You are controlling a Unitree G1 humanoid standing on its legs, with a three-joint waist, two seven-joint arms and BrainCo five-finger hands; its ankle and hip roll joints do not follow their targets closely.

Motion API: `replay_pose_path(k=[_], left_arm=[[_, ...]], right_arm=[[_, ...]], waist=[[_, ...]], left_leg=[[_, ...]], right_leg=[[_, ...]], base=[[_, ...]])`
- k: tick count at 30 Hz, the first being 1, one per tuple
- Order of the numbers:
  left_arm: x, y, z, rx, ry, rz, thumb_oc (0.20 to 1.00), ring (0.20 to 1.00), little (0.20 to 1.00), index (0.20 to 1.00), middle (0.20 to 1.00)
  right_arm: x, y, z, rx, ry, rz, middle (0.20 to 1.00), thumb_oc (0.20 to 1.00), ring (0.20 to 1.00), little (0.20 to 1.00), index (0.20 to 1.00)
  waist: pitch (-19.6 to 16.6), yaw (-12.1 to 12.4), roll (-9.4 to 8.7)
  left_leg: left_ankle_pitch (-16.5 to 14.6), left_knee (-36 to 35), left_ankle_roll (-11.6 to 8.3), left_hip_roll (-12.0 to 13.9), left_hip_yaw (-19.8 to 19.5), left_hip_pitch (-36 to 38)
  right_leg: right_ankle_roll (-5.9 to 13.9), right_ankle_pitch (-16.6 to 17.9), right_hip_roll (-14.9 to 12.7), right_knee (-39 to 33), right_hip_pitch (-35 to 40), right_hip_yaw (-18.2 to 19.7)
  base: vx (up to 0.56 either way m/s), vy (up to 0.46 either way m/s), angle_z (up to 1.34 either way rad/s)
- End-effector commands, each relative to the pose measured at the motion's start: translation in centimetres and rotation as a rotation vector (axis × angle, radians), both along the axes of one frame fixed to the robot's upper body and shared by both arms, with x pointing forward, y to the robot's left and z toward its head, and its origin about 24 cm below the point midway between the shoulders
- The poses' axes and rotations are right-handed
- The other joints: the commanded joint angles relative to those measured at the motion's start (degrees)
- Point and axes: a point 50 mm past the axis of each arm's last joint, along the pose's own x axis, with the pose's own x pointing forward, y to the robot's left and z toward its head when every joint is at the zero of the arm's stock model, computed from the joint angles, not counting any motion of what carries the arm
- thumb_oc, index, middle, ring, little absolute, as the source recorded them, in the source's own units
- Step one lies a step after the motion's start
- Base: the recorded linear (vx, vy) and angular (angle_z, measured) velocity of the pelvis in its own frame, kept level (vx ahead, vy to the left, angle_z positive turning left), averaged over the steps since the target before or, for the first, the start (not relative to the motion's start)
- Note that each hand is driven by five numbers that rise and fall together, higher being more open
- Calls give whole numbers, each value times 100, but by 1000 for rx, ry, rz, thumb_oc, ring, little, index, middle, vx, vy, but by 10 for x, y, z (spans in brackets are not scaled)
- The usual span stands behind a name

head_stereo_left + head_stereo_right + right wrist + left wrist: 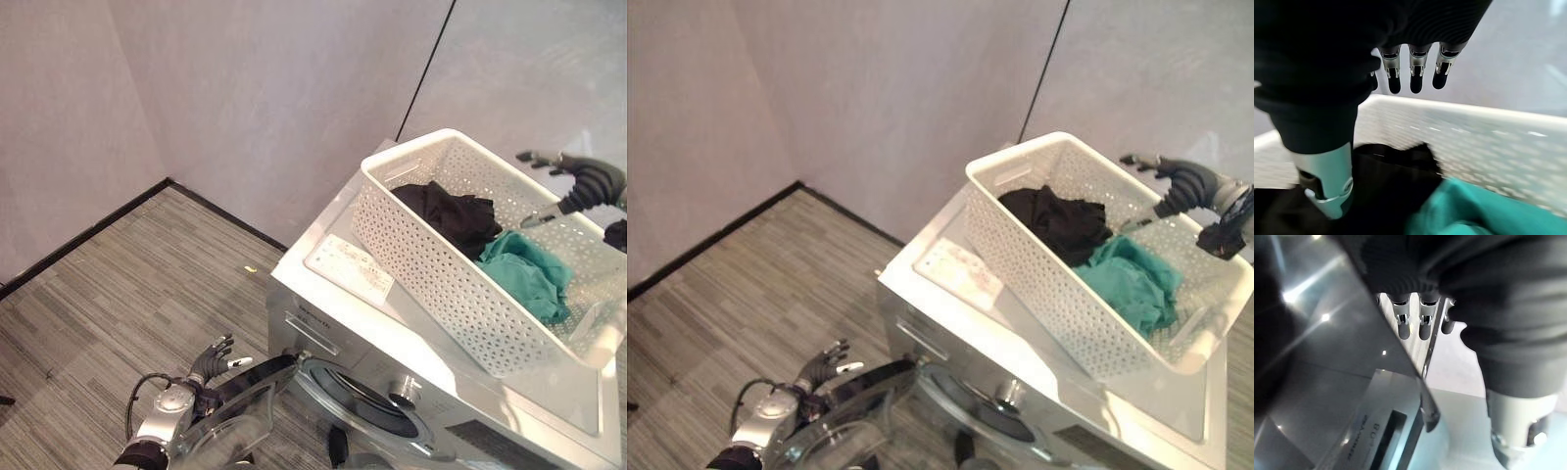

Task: Grab the laundry basket,head to the washer,open it,put in the laundry and shut it.

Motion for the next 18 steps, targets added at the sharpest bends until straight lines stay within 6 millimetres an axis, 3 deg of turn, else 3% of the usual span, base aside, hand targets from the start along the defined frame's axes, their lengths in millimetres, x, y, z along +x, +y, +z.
replay_pose_path(k=[1, 9, 18], left_arm=[[-14, -26, -16, -77, 63, -61, 1000, 1000, 1000, 1000, 1000], [-19, -30, -22, -78, 89, -64, 1000, 1000, 1000, 1000, 1000], [-21, -37, -27, -92, 116, -53, 1000, 1000, 1000, 1000, 1000]], right_arm=[[-3, -8, 19, -31, -57, -31, 1000, 1000, 1000, 1000, 1000], [-3, -1, -10, -33, 26, 5, 1000, 1000, 1000, 1000, 1000], [4, 17, 10, -44, -64, 76, 1000, 1000, 1000, 1000, 1000]], waist=[[-143, 44, 11], [-90, 83, 24], [-163, 78, -42]], left_leg=[[-625, 472, 78, 97, -347, 48], [-552, 316, 30, 178, -391, 79], [-544, 200, 18, 211, -311, 195]], right_leg=[[48, -380, -100, 629, -301, 61], [8, -444, -36, 541, -261, -45], [18, -431, -1, 441, -161, -44]], base=[[34, -52, 16], [13, -28, 6], [0, 0, 0]])
